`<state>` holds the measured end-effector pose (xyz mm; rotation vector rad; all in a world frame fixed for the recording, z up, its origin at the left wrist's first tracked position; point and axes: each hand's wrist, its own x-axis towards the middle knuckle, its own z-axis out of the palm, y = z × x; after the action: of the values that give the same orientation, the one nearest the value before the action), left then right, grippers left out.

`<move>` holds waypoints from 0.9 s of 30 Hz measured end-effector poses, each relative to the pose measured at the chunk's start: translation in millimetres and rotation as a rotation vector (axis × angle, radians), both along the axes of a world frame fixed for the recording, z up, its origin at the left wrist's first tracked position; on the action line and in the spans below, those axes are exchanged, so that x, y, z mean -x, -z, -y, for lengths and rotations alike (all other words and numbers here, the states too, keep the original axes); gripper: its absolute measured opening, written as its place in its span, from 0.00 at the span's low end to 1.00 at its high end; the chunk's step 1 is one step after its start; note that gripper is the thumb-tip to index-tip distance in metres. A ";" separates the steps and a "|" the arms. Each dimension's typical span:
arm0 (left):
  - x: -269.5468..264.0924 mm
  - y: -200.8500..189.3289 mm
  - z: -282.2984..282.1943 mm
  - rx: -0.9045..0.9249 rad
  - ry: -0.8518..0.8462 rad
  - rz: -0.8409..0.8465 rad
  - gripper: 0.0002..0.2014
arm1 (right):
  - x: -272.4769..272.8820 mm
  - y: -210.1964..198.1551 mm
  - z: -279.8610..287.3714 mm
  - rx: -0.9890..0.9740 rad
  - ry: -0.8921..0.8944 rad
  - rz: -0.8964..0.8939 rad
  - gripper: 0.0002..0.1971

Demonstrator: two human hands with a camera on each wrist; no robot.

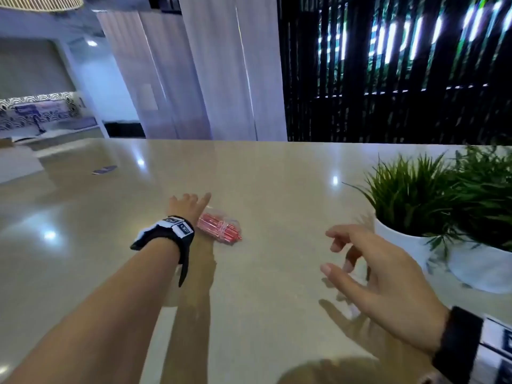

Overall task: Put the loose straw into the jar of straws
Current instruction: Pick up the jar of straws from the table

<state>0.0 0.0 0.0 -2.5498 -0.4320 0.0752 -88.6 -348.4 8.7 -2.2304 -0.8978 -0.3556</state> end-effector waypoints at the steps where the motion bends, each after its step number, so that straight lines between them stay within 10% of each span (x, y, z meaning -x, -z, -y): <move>1: -2.4 1.3 0.9 0.019 -0.008 -0.029 0.39 | -0.9 2.0 3.3 -0.040 0.006 0.017 0.19; 15: -35.5 36.1 -11.3 0.177 0.034 -0.045 0.45 | 13.4 -3.7 19.1 -0.139 0.040 0.024 0.39; 22: -26.4 33.7 -16.9 0.004 0.122 -0.044 0.32 | 8.6 -16.1 2.9 -0.139 -0.003 0.029 0.26; 27: -11.6 26.5 -7.8 0.342 0.104 0.026 0.34 | 12.3 -19.8 0.1 -0.147 -0.025 0.063 0.23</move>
<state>11.6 7.8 -26.5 -2.9084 -0.3176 0.0839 -100.9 -348.5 28.5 -2.0814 -0.9016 -0.4673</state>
